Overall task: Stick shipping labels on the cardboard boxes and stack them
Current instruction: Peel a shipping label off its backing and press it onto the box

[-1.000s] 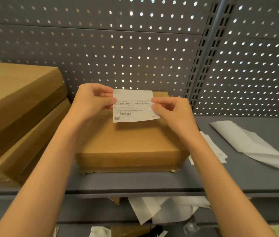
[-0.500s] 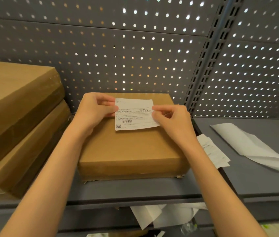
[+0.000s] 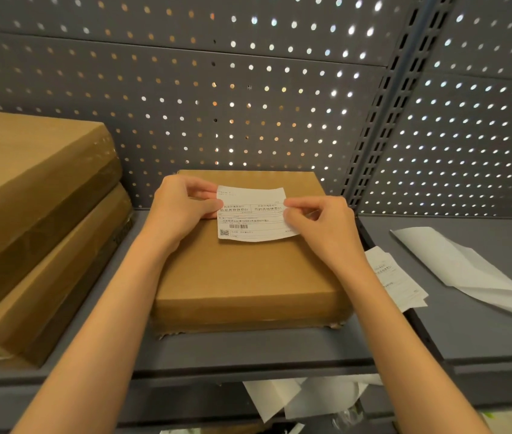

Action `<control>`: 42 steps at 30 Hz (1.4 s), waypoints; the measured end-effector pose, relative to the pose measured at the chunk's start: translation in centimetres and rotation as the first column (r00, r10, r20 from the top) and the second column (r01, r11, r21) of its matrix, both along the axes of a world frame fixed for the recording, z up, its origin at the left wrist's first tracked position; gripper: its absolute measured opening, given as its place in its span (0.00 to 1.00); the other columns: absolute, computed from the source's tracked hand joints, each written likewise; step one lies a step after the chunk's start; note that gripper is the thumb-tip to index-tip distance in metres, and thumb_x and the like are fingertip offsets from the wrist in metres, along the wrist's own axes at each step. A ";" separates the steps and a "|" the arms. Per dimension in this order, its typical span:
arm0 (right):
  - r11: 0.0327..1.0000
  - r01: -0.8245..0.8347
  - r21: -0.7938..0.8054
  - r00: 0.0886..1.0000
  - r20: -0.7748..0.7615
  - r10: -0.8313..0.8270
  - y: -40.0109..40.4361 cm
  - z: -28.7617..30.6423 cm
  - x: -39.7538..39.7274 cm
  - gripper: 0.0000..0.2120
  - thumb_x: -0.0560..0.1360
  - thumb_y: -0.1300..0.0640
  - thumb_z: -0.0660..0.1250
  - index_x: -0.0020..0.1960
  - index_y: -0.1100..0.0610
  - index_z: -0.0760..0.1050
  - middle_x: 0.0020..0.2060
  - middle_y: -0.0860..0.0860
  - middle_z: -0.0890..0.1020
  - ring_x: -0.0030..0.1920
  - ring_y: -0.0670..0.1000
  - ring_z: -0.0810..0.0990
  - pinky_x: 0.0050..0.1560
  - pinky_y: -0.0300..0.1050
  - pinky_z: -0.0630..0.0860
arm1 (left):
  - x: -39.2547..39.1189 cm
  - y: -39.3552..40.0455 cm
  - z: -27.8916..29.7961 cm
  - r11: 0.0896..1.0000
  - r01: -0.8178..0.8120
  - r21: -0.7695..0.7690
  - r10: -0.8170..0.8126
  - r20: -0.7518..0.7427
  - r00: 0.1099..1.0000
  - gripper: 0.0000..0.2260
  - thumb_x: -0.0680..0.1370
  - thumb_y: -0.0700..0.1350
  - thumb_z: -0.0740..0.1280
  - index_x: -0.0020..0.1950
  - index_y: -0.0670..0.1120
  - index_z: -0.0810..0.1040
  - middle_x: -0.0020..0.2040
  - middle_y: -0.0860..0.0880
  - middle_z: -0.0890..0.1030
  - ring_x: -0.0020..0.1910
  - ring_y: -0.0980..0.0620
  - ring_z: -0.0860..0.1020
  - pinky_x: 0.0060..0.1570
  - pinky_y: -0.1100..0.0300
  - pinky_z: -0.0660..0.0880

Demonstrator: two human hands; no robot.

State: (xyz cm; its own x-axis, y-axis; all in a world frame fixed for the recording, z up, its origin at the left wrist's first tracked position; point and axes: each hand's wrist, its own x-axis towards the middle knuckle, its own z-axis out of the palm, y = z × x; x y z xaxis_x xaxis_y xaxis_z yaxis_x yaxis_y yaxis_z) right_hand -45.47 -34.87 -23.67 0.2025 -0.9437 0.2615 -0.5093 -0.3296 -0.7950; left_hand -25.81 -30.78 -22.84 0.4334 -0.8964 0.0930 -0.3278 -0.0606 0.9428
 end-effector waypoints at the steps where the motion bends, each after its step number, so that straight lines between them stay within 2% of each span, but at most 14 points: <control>1: 1.000 0.001 0.003 1.000 -0.003 -0.001 0.0 0.0 0.0 0.10 0.73 0.58 0.67 0.52 0.53 0.83 0.39 0.42 0.81 0.35 0.38 0.74 0.38 0.32 0.68 | 0.0 0.0 0.0 1.000 -0.002 0.005 0.002 0.011 1.000 0.09 0.72 0.33 0.71 0.50 0.43 0.80 0.40 0.49 0.82 0.30 0.60 0.80 0.35 0.73 0.76; 4: 1.000 0.002 0.006 1.000 -0.016 -0.002 -0.1 0.0 0.1 0.10 0.73 0.57 0.67 0.53 0.53 0.83 0.37 0.39 0.80 0.35 0.38 0.73 0.38 0.32 0.68 | 0.0 -0.1 0.1 1.000 -0.011 0.020 0.010 0.040 0.999 0.10 0.72 0.33 0.71 0.51 0.42 0.80 0.40 0.48 0.82 0.34 0.54 0.80 0.35 0.74 0.76; 10: 1.000 0.000 0.002 0.998 -0.057 0.000 0.1 0.1 0.3 0.09 0.73 0.58 0.67 0.51 0.54 0.83 0.35 0.35 0.77 0.36 0.38 0.75 0.42 0.37 0.72 | 0.0 -0.2 0.5 0.998 -0.018 0.059 0.012 0.109 0.994 0.08 0.73 0.35 0.70 0.48 0.45 0.80 0.38 0.52 0.81 0.36 0.54 0.80 0.38 0.68 0.76; 15: 1.000 0.004 0.008 0.996 -0.085 -0.004 0.1 0.1 0.4 0.09 0.74 0.58 0.67 0.52 0.54 0.83 0.34 0.37 0.77 0.36 0.40 0.75 0.43 0.38 0.74 | -0.1 -0.4 0.6 0.995 -0.022 0.099 0.006 0.157 0.988 0.06 0.73 0.37 0.71 0.48 0.46 0.80 0.38 0.52 0.81 0.34 0.58 0.80 0.32 0.74 0.72; 18: 1.000 0.012 0.004 0.994 -0.105 -0.011 0.2 0.2 0.4 0.09 0.73 0.59 0.66 0.50 0.61 0.82 0.39 0.52 0.83 0.43 0.51 0.79 0.47 0.49 0.78 | -0.1 -0.5 0.7 0.994 -0.030 0.106 0.009 0.187 0.982 0.06 0.72 0.36 0.71 0.47 0.44 0.80 0.37 0.51 0.81 0.33 0.58 0.79 0.30 0.77 0.72; 19: 1.000 0.012 -0.007 0.993 -0.117 -0.013 0.3 0.2 0.5 0.10 0.73 0.60 0.66 0.50 0.65 0.80 0.43 0.60 0.82 0.46 0.58 0.78 0.49 0.55 0.78 | -0.1 -0.5 0.7 0.994 -0.029 0.108 0.006 0.201 0.980 0.06 0.72 0.35 0.71 0.48 0.43 0.80 0.37 0.51 0.81 0.33 0.58 0.79 0.31 0.77 0.73; 21: 1.000 0.012 -0.024 0.991 -0.134 -0.015 0.3 0.3 0.7 0.11 0.73 0.61 0.65 0.51 0.67 0.77 0.48 0.65 0.79 0.52 0.62 0.75 0.51 0.61 0.75 | -0.2 -0.5 0.8 0.993 -0.020 0.117 -0.008 0.231 0.973 0.06 0.72 0.35 0.70 0.48 0.43 0.81 0.38 0.50 0.82 0.34 0.56 0.80 0.39 0.71 0.76; 24: 0.999 0.016 -0.028 0.989 -0.149 -0.020 0.3 0.3 0.8 0.11 0.72 0.60 0.65 0.51 0.67 0.77 0.48 0.64 0.79 0.52 0.62 0.76 0.51 0.59 0.76 | -0.4 -0.5 0.9 0.990 -0.011 0.138 -0.027 0.270 0.962 0.06 0.72 0.35 0.70 0.48 0.42 0.82 0.38 0.49 0.83 0.38 0.53 0.82 0.52 0.60 0.76; 26: 1.000 0.018 -0.026 0.987 -0.162 -0.022 0.2 0.3 0.8 0.11 0.72 0.59 0.64 0.50 0.65 0.78 0.48 0.63 0.80 0.46 0.62 0.77 0.48 0.55 0.78 | -0.4 -0.5 1.0 0.989 -0.017 0.150 -0.027 0.287 0.957 0.06 0.71 0.35 0.70 0.47 0.43 0.81 0.38 0.47 0.84 0.45 0.49 0.81 0.56 0.54 0.75; 29: 1.000 0.011 -0.029 0.983 -0.185 -0.016 0.0 0.3 0.8 0.11 0.73 0.59 0.64 0.49 0.64 0.80 0.46 0.63 0.81 0.34 0.56 0.71 0.42 0.50 0.76 | -0.5 -0.6 1.2 0.984 -0.017 0.179 -0.040 0.307 0.951 0.06 0.72 0.35 0.69 0.44 0.45 0.80 0.39 0.45 0.84 0.51 0.47 0.79 0.58 0.51 0.74; 32: 1.000 0.002 -0.029 0.983 -0.183 -0.008 -0.1 0.1 0.7 0.11 0.74 0.58 0.63 0.48 0.63 0.81 0.41 0.60 0.82 0.32 0.50 0.69 0.38 0.48 0.74 | -0.5 -0.6 1.4 0.983 -0.010 0.185 -0.051 0.324 0.945 0.06 0.72 0.35 0.70 0.44 0.45 0.80 0.40 0.44 0.84 0.40 0.53 0.79 0.59 0.52 0.74; 34: 1.000 -0.005 -0.018 0.985 -0.173 0.001 -0.2 0.0 0.6 0.11 0.75 0.58 0.63 0.49 0.57 0.83 0.31 0.52 0.80 0.29 0.44 0.68 0.34 0.40 0.68 | -0.6 -0.5 1.4 0.984 -0.011 0.177 -0.051 0.346 0.937 0.05 0.72 0.35 0.70 0.45 0.44 0.81 0.40 0.43 0.84 0.36 0.54 0.79 0.59 0.52 0.74; 36: 1.000 -0.006 -0.008 0.986 -0.165 0.005 -0.2 0.0 0.5 0.11 0.75 0.57 0.62 0.51 0.53 0.83 0.28 0.46 0.74 0.29 0.43 0.68 0.34 0.38 0.64 | -0.6 -0.6 1.4 0.984 -0.019 0.176 -0.046 0.362 0.931 0.05 0.72 0.35 0.70 0.45 0.43 0.81 0.40 0.43 0.84 0.38 0.51 0.81 0.58 0.51 0.74; 42: 0.999 -0.008 -0.032 0.985 -0.172 0.002 0.0 0.0 0.5 0.12 0.76 0.59 0.60 0.46 0.59 0.82 0.29 0.52 0.72 0.32 0.49 0.68 0.32 0.40 0.63 | -0.9 -0.9 1.1 0.981 -0.096 0.171 -0.007 0.519 0.855 0.05 0.71 0.40 0.72 0.46 0.44 0.82 0.44 0.46 0.82 0.53 0.43 0.77 0.57 0.49 0.73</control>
State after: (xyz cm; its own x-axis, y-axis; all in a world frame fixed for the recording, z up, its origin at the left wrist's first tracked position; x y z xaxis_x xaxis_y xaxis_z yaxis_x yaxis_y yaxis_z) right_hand -44.94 -34.82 -23.65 0.2515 -0.9343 0.2526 -0.6358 -0.3563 -0.6847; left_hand -26.67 -31.70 -21.72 0.4091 -0.9002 0.1493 -0.7550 -0.2420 0.6095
